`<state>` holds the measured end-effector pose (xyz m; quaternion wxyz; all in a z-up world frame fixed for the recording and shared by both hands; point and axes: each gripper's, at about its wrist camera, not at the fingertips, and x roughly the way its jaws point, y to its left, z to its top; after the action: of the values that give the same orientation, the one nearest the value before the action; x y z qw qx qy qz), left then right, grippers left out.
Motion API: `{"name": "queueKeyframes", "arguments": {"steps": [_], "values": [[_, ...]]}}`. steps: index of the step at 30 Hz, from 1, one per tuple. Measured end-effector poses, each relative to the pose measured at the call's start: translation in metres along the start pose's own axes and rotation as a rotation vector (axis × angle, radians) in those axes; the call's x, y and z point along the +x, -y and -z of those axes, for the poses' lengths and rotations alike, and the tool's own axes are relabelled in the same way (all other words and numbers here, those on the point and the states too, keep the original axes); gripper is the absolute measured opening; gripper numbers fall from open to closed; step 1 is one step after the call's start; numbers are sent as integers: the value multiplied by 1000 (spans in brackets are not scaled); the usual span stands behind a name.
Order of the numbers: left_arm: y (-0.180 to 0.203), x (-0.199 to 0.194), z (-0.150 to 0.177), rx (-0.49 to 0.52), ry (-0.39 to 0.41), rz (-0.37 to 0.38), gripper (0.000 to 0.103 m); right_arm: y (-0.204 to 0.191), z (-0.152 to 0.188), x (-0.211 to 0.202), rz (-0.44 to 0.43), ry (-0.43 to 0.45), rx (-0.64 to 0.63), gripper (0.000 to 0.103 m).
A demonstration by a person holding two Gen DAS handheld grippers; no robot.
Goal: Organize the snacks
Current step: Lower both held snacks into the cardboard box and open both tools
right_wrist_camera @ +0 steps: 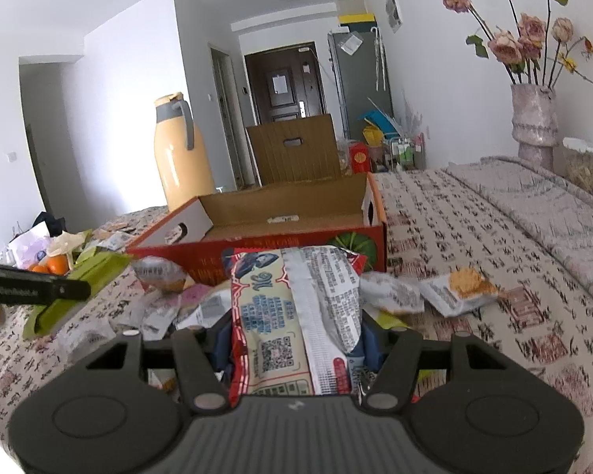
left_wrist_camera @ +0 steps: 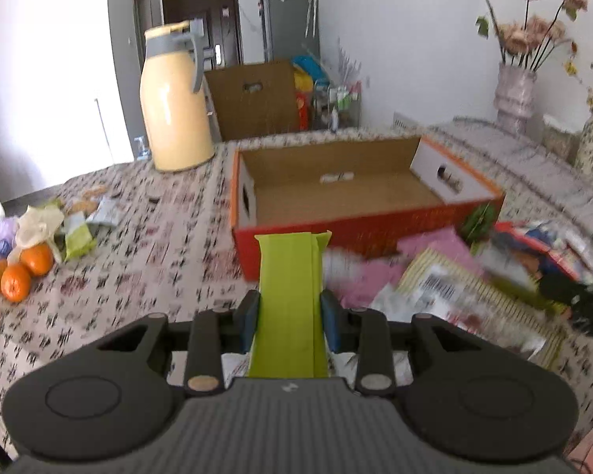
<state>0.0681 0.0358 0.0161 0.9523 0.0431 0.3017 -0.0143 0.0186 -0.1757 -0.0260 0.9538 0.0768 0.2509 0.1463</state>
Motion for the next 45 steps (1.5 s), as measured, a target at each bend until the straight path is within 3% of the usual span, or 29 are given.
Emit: {"name": "queueKeyframes", "arguments": {"steps": [11,17,22,29,35,38,40,41,44,45], "values": [[16,21,-54,-56,77,39,33,-2,-47,30,-3,61,-44,60],[18,57,-87,-95,83,33,33,-3,-84,69,6,70,-70,60],[18,93,-107,-122,76,7,33,-4,-111,114,12,26,-79,60],[10,142,-110,-171,41,-34,33,-1,-115,175,32,-60,-52,60],[-1,171,-95,-199,-26,-13,34,3,-105,195,33,-98,-60,61],[-2,174,-91,-210,-47,13,34,1,-102,196,42,-106,-71,67],[-3,173,-89,-217,-46,9,44,2,-101,193,50,-92,-74,79],[-4,171,-89,-222,-38,6,56,3,-102,190,52,-81,-70,89],[-4,163,-91,-234,-6,-30,97,7,-105,181,55,-46,-46,101],[-3,160,-91,-237,13,-46,103,9,-106,178,52,-39,-37,103]]}}
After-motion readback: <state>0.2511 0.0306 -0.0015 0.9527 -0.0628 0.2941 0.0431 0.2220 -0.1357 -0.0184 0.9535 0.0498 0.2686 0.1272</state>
